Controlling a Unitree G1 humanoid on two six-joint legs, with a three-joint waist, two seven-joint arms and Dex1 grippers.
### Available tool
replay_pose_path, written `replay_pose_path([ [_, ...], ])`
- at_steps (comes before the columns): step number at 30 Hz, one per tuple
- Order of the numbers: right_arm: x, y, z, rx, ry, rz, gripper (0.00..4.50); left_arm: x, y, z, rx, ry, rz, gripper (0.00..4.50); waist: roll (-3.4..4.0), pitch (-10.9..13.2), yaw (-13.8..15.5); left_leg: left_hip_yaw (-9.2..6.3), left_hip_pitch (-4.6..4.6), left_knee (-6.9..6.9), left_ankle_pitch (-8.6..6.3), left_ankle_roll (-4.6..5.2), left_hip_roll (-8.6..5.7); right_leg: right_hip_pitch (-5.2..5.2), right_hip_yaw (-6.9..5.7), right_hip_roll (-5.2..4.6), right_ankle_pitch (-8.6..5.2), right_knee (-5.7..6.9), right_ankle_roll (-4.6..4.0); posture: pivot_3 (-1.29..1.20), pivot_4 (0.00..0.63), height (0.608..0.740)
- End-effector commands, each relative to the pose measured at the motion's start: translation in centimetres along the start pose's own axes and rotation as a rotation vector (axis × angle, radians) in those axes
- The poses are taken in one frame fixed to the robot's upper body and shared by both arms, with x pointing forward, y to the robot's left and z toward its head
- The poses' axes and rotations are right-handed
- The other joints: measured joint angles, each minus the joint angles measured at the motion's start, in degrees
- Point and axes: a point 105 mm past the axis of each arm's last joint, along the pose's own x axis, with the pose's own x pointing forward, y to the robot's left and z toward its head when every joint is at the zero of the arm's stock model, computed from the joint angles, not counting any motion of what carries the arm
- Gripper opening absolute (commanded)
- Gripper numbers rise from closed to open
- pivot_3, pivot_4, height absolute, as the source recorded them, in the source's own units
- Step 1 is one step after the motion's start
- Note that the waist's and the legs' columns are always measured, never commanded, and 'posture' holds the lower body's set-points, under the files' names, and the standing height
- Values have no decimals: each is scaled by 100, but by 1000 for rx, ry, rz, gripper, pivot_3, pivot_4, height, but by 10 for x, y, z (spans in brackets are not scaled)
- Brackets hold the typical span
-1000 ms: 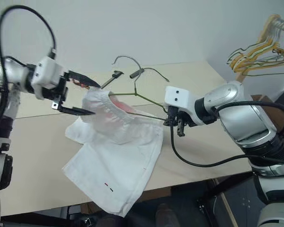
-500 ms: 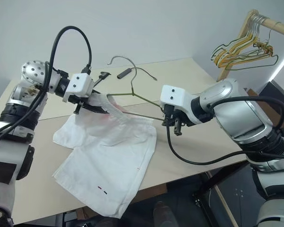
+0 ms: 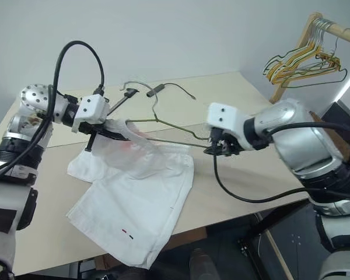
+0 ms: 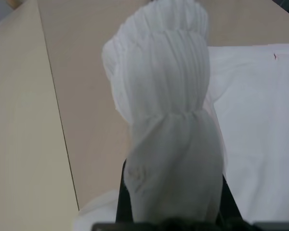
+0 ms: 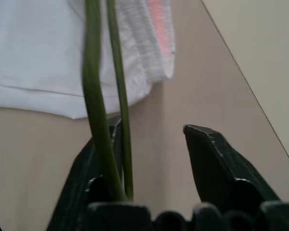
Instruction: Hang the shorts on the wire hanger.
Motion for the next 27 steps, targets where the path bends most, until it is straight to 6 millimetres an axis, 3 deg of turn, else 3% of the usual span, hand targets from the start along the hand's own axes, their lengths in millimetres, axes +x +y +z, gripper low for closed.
replay_pose_path([
  [1,-42,-33,-18,138,-37,-230,3583,-18,1,6,-26,-45,67,0,0,0,11,0,0,0,0,0,0,1,-1,0,0,0,0,-160,0,740],
  [3,-54,-38,-30,201,-47,-291,4352,-22,-1,7,-60,-67,80,0,0,0,26,0,1,0,0,0,0,1,0,-1,0,0,0,-156,0,740],
  [6,-62,-27,-56,279,-80,-335,4482,-30,-4,6,-118,-90,120,0,-5,-6,75,-2,4,-2,0,0,3,4,0,3,0,-1,0,-149,0,740],
  [8,-53,-14,-68,313,-136,-335,4482,-32,-5,5,-146,-102,144,0,-15,-21,110,-3,8,-3,0,0,3,8,1,5,0,-1,0,-134,0,740],
  [10,-30,1,-70,354,-235,-309,4482,-32,-3,6,-163,-110,172,0,-17,-55,116,-2,16,-3,0,0,3,12,8,6,0,2,0,-128,0,740],
  [16,39,17,-49,487,-444,-198,4482,-30,-7,8,-174,-108,173,0,-9,-87,121,3,37,4,3,3,-2,31,22,7,10,11,6,-119,0,740],
  [18,64,23,-31,521,-497,-109,4482,-30,-8,9,-174,-104,170,0,-7,-91,128,2,39,4,5,3,-3,31,21,6,11,14,6,-111,0,740],
  [22,103,30,-19,560,-478,-26,4482,-30,-9,11,-174,-102,169,0,-8,-93,128,0,33,2,6,1,-3,24,16,7,12,12,4,-105,0,740],
  [25,119,29,-11,633,-508,-4,4482,-30,-11,11,-175,-102,168,0,-11,-96,151,-6,26,1,6,1,-6,19,8,2,12,48,5,-102,0,740],
  [27,123,34,-1,642,-542,42,4118,-29,-12,10,-178,-102,166,0,-11,-96,170,-10,18,1,6,1,-7,14,6,1,11,46,5,-101,0,740],
])
